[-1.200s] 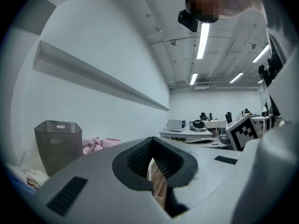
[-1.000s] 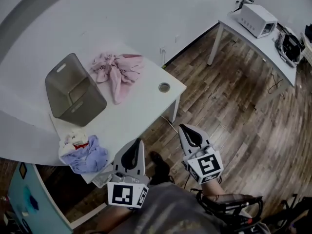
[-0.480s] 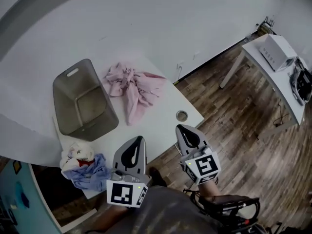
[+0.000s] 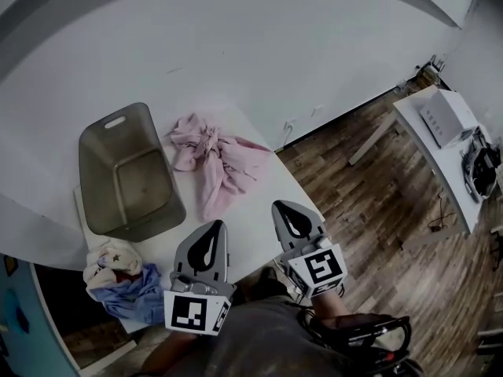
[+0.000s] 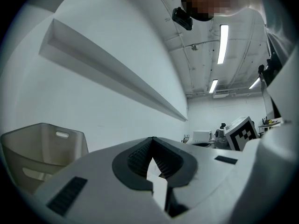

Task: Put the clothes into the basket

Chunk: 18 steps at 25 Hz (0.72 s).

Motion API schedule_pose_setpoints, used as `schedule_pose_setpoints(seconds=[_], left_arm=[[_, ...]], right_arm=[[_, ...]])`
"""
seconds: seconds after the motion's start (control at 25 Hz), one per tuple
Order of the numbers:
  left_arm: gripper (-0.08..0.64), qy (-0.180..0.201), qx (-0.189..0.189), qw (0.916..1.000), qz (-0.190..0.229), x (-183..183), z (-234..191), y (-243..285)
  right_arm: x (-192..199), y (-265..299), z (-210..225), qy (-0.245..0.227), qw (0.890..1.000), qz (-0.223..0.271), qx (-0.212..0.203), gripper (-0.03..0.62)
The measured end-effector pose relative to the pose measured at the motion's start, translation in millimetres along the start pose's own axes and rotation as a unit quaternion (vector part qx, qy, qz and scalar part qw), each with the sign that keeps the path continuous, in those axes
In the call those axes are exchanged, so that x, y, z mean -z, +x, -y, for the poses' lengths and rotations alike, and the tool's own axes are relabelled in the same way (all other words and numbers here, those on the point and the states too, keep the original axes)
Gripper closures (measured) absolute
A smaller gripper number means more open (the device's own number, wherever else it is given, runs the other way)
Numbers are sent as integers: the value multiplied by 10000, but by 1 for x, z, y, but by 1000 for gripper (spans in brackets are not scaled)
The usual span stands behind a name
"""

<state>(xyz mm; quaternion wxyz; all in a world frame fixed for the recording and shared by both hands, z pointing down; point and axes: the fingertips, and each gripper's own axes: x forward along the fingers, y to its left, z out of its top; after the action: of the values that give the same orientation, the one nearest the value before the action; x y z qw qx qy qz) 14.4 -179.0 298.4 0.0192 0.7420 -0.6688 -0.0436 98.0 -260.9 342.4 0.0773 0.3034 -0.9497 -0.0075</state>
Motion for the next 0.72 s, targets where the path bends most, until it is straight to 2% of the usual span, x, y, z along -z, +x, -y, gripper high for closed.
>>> schedule_pose_setpoints(seconds=[0.48, 0.72], left_arm=[[552, 2, -537, 9983, -218, 17, -30, 81], [552, -135, -769, 9956, -516, 42, -45, 112]], right_arm=[[11, 85, 49, 6, 9972, -180, -723, 574], [38, 129, 63, 32, 9932, -448, -1075, 406]])
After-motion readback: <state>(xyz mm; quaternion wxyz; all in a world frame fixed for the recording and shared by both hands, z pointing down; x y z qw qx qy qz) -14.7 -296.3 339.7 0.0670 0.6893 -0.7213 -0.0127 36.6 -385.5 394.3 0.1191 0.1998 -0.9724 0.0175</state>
